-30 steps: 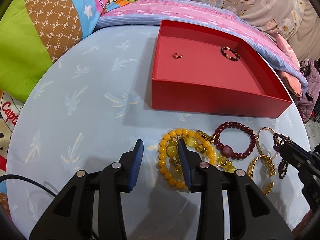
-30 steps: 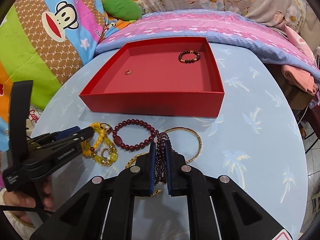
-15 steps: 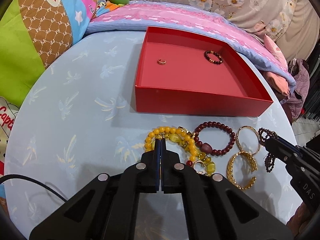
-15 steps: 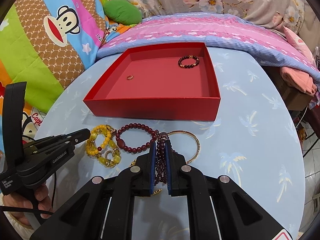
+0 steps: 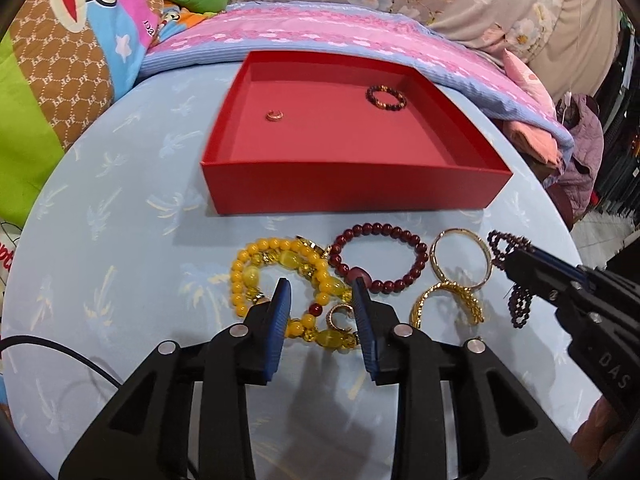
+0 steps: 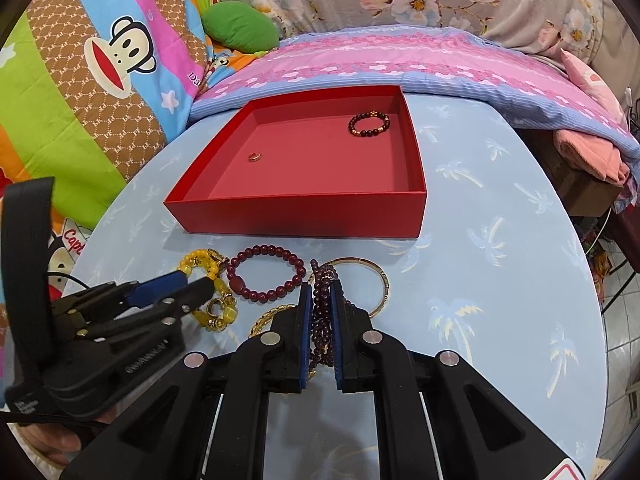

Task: Organize jewelry
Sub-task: 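Carry the yellow bracelet in the left tool while the right tool carries the garnet piece into the red box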

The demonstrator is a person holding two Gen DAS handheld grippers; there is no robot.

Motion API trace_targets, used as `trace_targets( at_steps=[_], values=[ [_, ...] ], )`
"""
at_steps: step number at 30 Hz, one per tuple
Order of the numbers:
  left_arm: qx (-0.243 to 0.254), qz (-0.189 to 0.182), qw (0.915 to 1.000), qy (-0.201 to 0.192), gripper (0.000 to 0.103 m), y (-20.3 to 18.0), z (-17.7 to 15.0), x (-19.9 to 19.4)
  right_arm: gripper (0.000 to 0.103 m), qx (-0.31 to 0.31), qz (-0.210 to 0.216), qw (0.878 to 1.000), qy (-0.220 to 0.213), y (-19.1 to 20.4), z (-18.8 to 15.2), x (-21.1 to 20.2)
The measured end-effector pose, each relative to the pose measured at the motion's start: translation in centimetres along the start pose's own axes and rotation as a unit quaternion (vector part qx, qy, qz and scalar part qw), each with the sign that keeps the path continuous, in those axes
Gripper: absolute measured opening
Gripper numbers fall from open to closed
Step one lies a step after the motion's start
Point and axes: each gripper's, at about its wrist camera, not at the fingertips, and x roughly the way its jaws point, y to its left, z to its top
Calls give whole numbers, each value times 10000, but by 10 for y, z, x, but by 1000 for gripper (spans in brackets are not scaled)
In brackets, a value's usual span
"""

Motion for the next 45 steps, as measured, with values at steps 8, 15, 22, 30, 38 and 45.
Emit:
trace_targets(
  at_steps=[8,15,22,30,38,45],
  values=[
    [-63,-123,9999,78,7,5,2,2,9,-15,56,10000,27,1,0,2],
    [-110,-138,9994,-308,7,10,18,-31,9,-114,164,9998,-90,9,11,-3],
    [39,-15,9978,-659,7,5,54,-52,9,-208,262,9987,-387,15,48,-4],
    [288,430,9931,-1054,7,-4,115,-40,9,-173,272,9975,-634,7,112,15],
    [285,750,9927,-898,7,-3,151,10,9,5,148,9986,-498,-8,153,60],
    [197,839,9940,-674,7,4,160,42,9,-43,52,9997,-247,-9,157,94]
  ],
)
